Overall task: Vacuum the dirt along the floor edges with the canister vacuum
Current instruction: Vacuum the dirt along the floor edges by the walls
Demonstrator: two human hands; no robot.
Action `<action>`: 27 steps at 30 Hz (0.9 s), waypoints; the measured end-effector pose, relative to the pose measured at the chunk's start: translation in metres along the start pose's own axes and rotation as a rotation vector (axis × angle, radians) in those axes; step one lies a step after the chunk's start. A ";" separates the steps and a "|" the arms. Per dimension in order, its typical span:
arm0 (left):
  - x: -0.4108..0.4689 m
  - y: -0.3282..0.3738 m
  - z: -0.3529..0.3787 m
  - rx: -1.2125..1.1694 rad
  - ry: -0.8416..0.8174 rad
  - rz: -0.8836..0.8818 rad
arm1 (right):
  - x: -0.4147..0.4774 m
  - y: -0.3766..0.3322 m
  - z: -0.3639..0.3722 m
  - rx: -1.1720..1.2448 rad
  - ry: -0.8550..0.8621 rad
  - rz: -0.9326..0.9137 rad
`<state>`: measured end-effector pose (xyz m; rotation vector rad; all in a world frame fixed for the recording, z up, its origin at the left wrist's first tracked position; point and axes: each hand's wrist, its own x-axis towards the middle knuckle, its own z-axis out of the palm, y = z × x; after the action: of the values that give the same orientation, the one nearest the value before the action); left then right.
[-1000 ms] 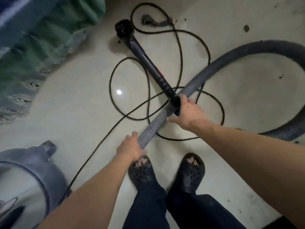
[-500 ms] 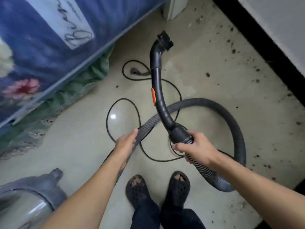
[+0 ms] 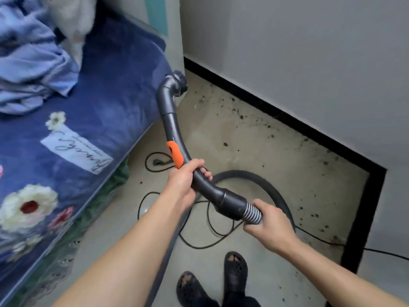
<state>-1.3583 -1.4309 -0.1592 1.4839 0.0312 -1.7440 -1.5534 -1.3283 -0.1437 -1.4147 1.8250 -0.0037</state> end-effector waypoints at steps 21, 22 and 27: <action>-0.013 0.075 0.218 0.288 0.121 0.385 | 0.133 0.040 -0.155 0.047 0.049 0.054; -0.009 0.077 0.218 0.313 0.129 0.385 | 0.134 0.042 -0.156 0.017 -0.005 0.042; 0.009 0.100 0.206 0.408 0.116 0.372 | 0.140 0.051 -0.133 -0.071 -0.170 -0.026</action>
<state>-1.4659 -1.6061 -0.0571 1.7467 -0.5358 -1.4113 -1.6792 -1.4825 -0.1590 -1.4422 1.6819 0.1649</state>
